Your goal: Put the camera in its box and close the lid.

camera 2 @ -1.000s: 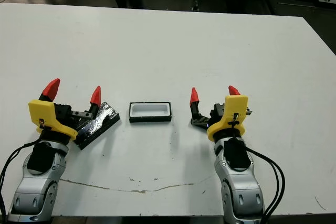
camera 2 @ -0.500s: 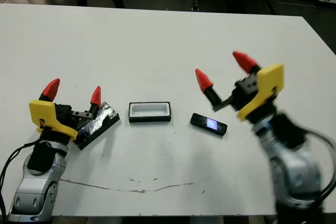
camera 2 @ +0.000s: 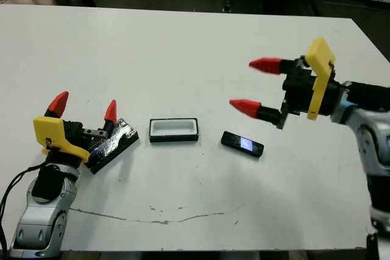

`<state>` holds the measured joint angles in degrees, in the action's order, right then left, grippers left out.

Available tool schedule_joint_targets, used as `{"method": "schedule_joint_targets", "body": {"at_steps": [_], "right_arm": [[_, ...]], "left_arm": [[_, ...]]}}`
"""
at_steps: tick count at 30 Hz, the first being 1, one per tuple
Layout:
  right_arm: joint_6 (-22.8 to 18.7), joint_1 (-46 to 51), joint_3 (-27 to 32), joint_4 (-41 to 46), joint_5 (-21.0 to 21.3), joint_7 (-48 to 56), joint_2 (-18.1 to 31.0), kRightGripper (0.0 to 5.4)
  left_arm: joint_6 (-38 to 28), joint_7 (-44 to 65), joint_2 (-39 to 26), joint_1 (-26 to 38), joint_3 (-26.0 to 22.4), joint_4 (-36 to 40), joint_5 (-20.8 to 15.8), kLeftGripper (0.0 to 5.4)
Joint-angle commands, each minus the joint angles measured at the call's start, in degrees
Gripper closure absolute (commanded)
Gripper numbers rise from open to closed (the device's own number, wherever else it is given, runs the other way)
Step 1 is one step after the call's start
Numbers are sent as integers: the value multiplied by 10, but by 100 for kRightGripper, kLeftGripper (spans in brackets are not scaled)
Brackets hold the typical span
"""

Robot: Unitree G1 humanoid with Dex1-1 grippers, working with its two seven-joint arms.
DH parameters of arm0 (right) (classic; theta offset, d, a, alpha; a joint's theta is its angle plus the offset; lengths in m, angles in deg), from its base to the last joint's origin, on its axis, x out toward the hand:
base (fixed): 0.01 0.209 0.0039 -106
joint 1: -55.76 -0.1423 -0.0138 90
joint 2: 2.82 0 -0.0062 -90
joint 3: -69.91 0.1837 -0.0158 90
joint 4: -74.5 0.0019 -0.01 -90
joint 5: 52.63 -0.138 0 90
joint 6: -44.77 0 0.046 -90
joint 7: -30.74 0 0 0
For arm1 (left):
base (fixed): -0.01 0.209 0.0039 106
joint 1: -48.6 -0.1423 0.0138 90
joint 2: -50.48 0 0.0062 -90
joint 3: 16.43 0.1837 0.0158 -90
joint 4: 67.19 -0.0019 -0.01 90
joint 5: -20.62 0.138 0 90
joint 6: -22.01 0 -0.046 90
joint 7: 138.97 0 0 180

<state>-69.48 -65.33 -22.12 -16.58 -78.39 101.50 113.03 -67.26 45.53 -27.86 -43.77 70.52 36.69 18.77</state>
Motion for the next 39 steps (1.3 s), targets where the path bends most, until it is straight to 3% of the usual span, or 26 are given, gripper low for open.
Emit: {"method": "schedule_joint_targets", "body": {"at_steps": [1, 14, 29, 33, 39], "right_arm": [[8, -24, -23, -24, 18, 41, 19, 0], [30, -24, -54, -62, 61, 78, 11, 0], [19, 29, -70, 1, 124, 14, 26, 0], [0, 44, -71, 28, 128, 5, 31, 0], [8, 67, -68, 46, 133, -6, 33, 0]], "left_arm": [[6, -2, 1, -4, 0, -4, -3, 1], [6, -1, -1, -2, 1, -2, 0, 1], [10, -1, -1, -4, 1, 0, 0, 1], [7, -1, 1, -5, 0, -1, -2, 1], [5, 1, 0, -5, 0, -4, -6, 1]]}}
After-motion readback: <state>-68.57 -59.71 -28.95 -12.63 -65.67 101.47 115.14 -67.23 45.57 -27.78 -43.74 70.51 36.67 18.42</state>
